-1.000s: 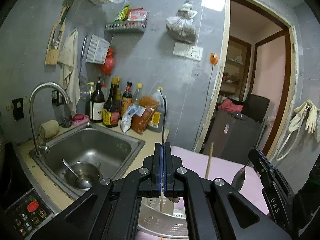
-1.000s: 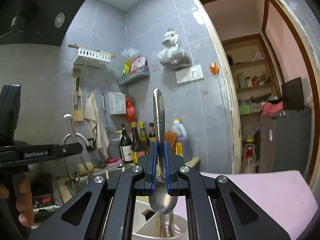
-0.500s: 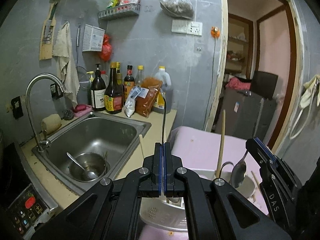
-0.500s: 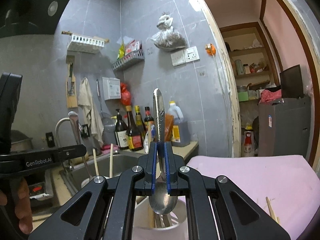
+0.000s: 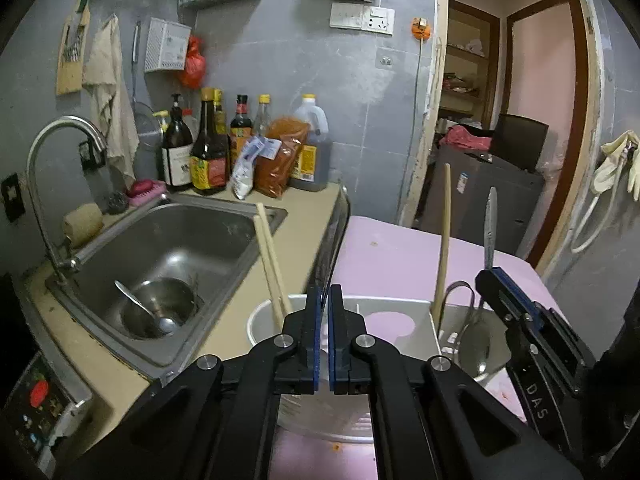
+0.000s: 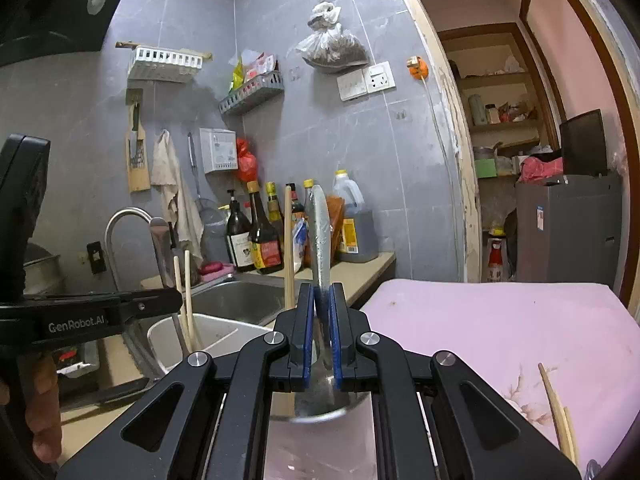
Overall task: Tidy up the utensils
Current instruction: 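Lower the spoons into the holder and open both tools, then move both tools back down to the fork and chopsticks on the table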
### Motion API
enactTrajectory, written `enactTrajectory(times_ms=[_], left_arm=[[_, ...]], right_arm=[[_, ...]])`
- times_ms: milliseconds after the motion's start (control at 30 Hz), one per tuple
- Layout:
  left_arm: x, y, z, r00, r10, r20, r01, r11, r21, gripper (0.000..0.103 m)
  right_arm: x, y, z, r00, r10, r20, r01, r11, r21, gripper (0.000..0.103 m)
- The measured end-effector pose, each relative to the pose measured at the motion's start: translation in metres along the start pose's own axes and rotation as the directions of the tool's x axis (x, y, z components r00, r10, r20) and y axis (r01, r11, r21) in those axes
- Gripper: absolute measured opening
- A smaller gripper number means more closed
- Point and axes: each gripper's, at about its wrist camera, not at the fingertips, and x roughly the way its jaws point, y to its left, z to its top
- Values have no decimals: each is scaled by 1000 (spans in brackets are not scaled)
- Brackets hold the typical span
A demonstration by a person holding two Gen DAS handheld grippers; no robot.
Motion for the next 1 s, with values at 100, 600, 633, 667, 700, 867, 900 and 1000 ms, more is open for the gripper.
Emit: enactTrajectory(times_ms=[100,600,633,667,700,867,900,1000], left_arm=[[-1,1,-1,1000,-31,-3,31,999,-13,1],[-13,-5,2,994,-109,25,110,993,-34,6],[-14,-6,2,993,-113,36,114,993,-37,8],[-16,-7,3,992,-114,45,116,992,-41,10],[-18,-7,3,991,-119,56,122,991,-46,14],[-28,-13,6,983,-148,107,156,986,-65,25],[-30,-15,6,981,-152,122,161,985,-63,26],[-39,-22,8,971,-165,173,178,982,-63,38]], right_arm=[[-1,-1,-3,1000,0,-16,0,1000,-2,6],[-10,-5,-3,999,11,-33,-11,1000,3,12],[-12,-5,-1,1000,9,-27,-9,1000,3,16],[-14,-6,1,1000,5,-21,-5,1000,2,20],[-16,-7,2,1000,5,-16,-5,1000,1,21],[-35,-14,17,999,-18,30,18,1000,2,28],[-39,-16,20,999,-24,41,24,1000,3,31],[-58,-22,31,994,-52,93,52,999,0,50]])
